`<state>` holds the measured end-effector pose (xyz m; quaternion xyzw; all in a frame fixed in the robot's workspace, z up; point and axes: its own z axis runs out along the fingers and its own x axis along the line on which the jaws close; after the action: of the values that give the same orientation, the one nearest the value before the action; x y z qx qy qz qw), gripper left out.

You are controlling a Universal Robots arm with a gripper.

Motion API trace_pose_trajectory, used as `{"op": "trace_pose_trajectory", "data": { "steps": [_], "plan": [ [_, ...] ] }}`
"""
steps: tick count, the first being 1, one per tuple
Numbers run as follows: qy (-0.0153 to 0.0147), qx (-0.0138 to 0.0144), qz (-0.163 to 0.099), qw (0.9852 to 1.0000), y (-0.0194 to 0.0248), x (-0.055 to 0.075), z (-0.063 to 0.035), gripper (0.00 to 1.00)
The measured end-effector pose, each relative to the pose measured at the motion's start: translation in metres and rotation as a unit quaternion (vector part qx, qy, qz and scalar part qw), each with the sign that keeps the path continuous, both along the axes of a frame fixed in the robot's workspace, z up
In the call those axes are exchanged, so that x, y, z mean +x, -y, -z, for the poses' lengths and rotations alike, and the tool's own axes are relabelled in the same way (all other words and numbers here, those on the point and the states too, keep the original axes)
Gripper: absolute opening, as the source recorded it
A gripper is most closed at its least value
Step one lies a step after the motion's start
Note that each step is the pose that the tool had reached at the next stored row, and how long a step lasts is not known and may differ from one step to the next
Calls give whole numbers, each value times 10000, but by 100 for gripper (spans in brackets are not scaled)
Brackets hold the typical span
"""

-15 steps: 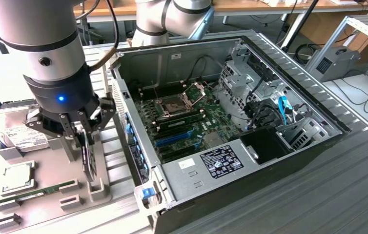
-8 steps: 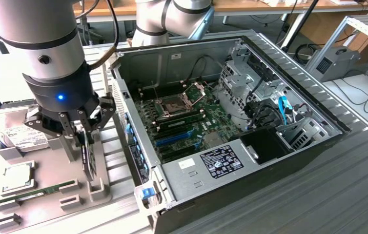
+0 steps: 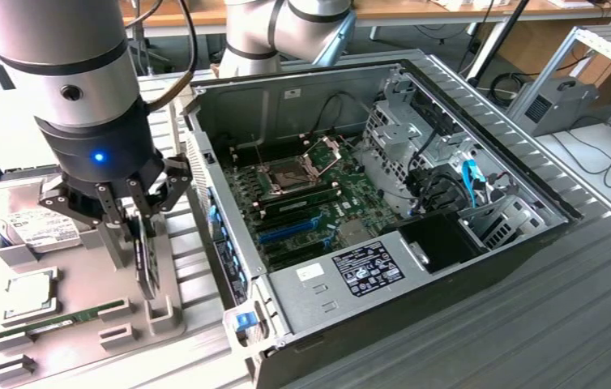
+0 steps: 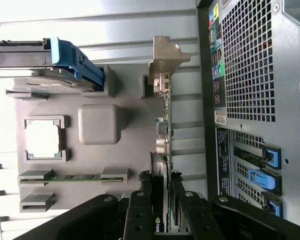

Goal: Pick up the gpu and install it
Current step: 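Pick up the gpu and move the gpu toward the slot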

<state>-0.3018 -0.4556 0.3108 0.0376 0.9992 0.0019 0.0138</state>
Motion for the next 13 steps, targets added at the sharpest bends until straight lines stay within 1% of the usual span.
{"op": "trace_pose_trajectory", "data": {
  "steps": [13],
  "plan": [
    [0,-1,0,10000,0,0,-82,26]
  ]
}}
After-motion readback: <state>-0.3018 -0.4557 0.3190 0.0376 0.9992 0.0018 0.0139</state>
